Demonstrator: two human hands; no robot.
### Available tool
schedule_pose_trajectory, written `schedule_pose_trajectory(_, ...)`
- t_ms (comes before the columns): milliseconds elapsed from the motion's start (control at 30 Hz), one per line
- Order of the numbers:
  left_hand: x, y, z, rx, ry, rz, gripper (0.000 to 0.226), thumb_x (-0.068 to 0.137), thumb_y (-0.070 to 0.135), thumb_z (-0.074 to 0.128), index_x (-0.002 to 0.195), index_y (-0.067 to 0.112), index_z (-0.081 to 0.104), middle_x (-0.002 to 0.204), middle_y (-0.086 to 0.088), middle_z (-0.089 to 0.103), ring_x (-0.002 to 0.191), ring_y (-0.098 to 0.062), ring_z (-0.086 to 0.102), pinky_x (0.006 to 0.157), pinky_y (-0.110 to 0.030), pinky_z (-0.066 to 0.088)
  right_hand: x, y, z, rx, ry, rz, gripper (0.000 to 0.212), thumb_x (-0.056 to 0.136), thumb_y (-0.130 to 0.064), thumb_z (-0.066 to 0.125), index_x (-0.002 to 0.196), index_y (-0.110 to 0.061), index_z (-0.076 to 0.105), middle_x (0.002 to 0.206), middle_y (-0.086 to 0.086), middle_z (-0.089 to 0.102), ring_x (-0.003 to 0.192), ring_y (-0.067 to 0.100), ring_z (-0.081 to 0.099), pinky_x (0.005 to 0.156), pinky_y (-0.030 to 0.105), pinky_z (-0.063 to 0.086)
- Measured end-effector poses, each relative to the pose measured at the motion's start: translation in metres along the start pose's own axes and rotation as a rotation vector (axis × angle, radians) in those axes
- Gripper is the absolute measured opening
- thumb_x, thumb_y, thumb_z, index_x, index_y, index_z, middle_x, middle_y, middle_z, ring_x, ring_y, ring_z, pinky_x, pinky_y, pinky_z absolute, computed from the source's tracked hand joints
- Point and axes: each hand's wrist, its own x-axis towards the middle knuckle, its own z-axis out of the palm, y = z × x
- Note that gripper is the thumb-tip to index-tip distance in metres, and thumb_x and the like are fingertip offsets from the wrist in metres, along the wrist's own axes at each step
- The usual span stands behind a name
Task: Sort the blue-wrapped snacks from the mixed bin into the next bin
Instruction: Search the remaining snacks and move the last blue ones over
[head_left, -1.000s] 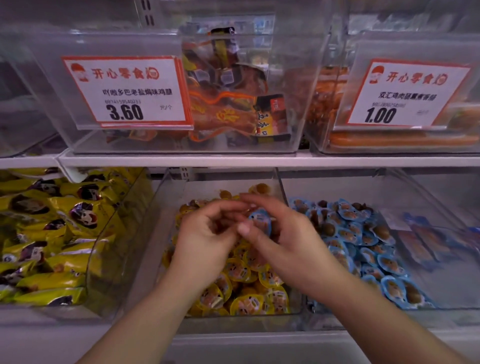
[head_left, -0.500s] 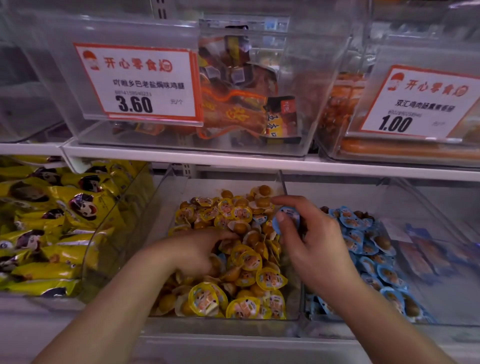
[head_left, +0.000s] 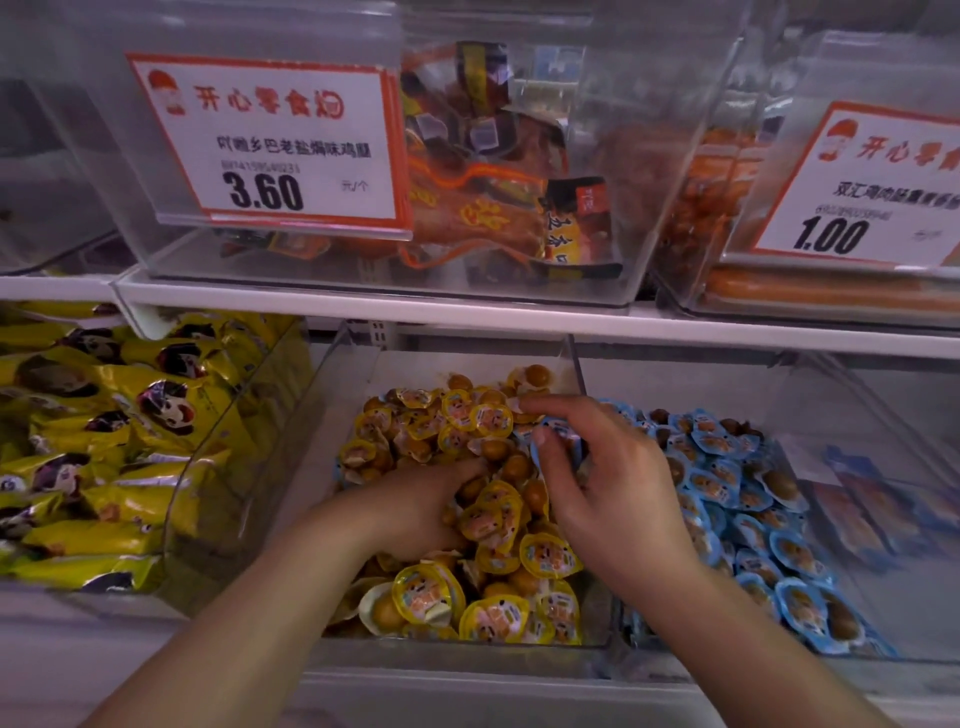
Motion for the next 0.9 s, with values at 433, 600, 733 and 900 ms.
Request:
schedule_pose_trajectory(433, -0.023, 0.016, -0.027, -0.866, 0.72, 0.078, 0.02, 0.082, 0.016, 0.08, 0.099, 0.015, 0.069, 0.087, -0.007, 0.074, 0.083, -0.023, 0.073, 0.069, -0.031, 0.058, 0.007, -0.007, 0.002, 0.107, 0.03, 0.095, 0.022, 0.095, -0.011, 0.062, 0.11, -0.024, 0.071, 0.065, -0.026, 0.05, 0.053, -0.01, 0.053, 0.049, 0.002, 0.031)
schedule_pose_trajectory(600, -0.048, 0.026, -0.031, -1.273, 0.672, 0.163, 0.036, 0.068, 0.032, 0.085, 0.092, 0.01, 0.07, 0.081, -0.008, 0.066, 0.069, -0.016, 0.065, 0.056, -0.03, 0.052, 0.019, -0.021, 0.009, 0.272, -0.026, 0.272, 0.025, 0.098, -0.015, 0.056, 0.1, -0.038, 0.064, 0.065, -0.007, 0.064, 0.048, 0.006, 0.061, 0.044, 0.02, 0.045)
schedule_pose_trajectory(733, -0.057, 0.025, -0.022, -1.335, 0.632, 0.133, 0.045, 0.068, 0.03, 0.083, 0.104, 0.007, 0.07, 0.094, -0.011, 0.072, 0.084, -0.021, 0.07, 0.066, -0.029, 0.056, 0.026, -0.04, 0.025, 0.741, -0.166, 0.738, 0.017, 0.097, -0.032, 0.057, 0.109, -0.03, 0.069, 0.107, -0.003, 0.07, 0.081, 0.023, 0.074, 0.072, 0.041, 0.061)
schedule_pose_trajectory(900, -0.065, 0.02, -0.015, -1.083, 0.483, 0.187, 0.034, 0.084, 0.029, 0.074, 0.117, 0.025, 0.07, 0.113, -0.008, 0.074, 0.108, -0.023, 0.069, 0.089, -0.031, 0.055, 0.026, -0.046, 0.045, 0.577, -0.289, 0.539, 0.014, 0.095, -0.041, 0.06, 0.105, -0.035, 0.066, 0.096, -0.018, 0.067, 0.083, -0.011, 0.064, 0.071, 0.009, 0.051)
